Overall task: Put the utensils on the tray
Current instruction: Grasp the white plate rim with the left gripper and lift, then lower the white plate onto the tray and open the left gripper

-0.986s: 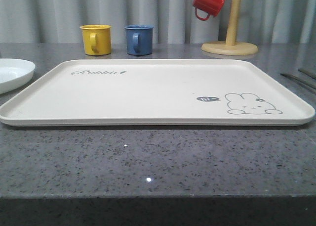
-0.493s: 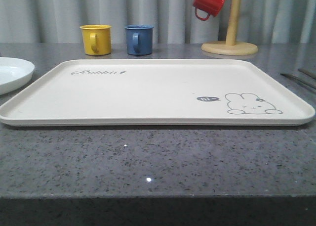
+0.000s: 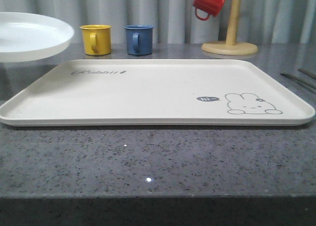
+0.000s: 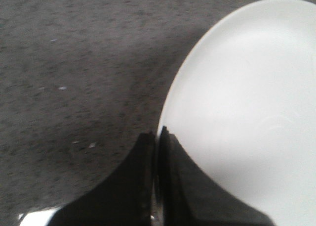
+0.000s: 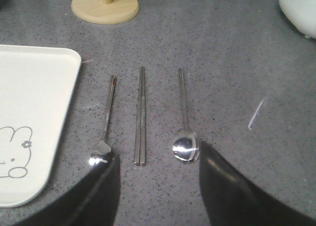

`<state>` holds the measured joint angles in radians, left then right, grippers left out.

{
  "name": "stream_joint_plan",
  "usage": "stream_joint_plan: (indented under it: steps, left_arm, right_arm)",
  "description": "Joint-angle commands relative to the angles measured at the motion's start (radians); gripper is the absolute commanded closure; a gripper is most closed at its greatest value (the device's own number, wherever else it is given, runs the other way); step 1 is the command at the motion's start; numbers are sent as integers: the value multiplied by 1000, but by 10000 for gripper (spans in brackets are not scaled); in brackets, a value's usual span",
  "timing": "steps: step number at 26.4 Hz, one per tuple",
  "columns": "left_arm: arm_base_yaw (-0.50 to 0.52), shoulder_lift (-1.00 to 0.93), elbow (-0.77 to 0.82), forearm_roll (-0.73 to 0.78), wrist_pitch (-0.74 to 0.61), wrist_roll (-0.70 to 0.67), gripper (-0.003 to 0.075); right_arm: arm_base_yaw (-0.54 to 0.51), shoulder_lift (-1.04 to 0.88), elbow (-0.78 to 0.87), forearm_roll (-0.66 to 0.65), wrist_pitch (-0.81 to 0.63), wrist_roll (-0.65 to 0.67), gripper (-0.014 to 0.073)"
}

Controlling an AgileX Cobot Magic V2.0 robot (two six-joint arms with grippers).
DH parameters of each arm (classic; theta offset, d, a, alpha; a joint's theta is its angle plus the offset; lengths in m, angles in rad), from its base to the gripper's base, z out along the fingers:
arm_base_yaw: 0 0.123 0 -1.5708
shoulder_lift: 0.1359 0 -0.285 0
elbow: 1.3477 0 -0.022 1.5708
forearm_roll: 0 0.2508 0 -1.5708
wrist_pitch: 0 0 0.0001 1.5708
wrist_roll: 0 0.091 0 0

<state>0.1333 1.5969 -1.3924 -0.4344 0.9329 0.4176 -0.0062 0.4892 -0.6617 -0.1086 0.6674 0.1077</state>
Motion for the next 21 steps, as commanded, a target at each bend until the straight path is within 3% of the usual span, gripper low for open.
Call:
stream_joint_plan:
  steps: [1,10,21]
  left_arm:
    - [-91,-42,-35,-50,-19,-1,738]
    - [-296,34,-35,-50,-20,-1,738]
    - [-367,148,-37,-57,-7,-33,738]
  right_arm:
    - [-4,12,-25,-16,-74,-5,192]
    - [-4,12,-25,-16,-74,-5,192]
    - [-4,12,-25,-16,-74,-5,192]
